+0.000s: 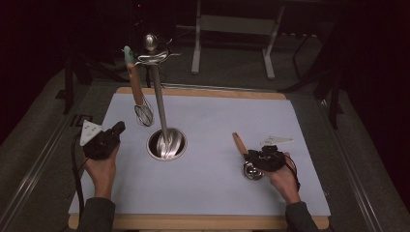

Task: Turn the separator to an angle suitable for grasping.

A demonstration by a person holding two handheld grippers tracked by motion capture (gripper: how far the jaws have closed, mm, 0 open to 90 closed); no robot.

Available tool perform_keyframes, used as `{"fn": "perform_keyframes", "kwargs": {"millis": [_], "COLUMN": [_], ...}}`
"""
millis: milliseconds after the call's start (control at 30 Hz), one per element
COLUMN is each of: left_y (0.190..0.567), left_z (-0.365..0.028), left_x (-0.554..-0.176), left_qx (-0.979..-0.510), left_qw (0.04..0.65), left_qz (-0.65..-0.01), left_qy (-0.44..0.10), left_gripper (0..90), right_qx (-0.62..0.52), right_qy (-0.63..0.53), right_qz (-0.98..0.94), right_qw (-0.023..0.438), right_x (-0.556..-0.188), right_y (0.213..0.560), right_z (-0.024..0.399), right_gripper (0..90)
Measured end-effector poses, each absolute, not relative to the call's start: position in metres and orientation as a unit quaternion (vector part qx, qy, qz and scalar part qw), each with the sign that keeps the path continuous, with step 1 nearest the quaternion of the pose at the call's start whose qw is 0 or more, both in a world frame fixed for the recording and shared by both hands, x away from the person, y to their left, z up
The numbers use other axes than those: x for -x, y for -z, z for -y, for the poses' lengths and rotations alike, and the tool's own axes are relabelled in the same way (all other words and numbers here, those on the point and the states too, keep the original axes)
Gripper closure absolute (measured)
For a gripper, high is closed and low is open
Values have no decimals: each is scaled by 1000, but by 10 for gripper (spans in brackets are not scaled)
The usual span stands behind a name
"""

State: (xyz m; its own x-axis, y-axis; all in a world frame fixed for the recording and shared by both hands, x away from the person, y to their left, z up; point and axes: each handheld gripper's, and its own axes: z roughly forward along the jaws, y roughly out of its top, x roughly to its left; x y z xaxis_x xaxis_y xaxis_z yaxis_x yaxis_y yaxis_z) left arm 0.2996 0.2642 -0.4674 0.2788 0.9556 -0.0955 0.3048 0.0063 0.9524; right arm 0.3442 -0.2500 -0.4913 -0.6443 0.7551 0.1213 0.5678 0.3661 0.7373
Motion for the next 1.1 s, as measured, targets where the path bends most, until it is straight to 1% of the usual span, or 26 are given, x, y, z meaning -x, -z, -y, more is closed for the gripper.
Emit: {"fn": "perform_keyframes", "kwargs": {"millis": [67, 100, 133, 200, 467, 633, 967, 1100], "left_y": [477, 482, 482, 495, 520, 538, 538, 538], "left_z": [-261, -259, -259, -252, -244, -244, -243, -241], "left_x": [-296, -293, -293, -287, -280, -279, -275, -274], "left_qx": [-633, -636, -636, -645, -669, -672, -672, -673], "left_qw": [493, 491, 491, 486, 467, 459, 463, 461], "left_qz": [-503, -504, -504, -502, -501, -513, -507, -505], "left_qy": [-321, -318, -318, -309, -287, -274, -279, -282], "left_gripper": [854, 853, 853, 853, 853, 853, 853, 852], "right_qx": [-410, -414, -414, -422, -444, -452, -416, -402], "right_qy": [-385, -382, -382, -358, -305, -272, -257, -250], "right_qz": [-818, -817, -817, -821, -829, -837, -862, -871], "right_qw": [121, 125, 125, 141, 151, 147, 133, 132], "right_x": [-348, -350, -350, -359, -388, -407, -410, -409], "right_y": [491, 491, 491, 491, 501, 510, 507, 500], "right_z": [251, 251, 251, 249, 239, 229, 204, 198], "right_gripper": [826, 852, 852, 895, 897, 898, 895, 854]}}
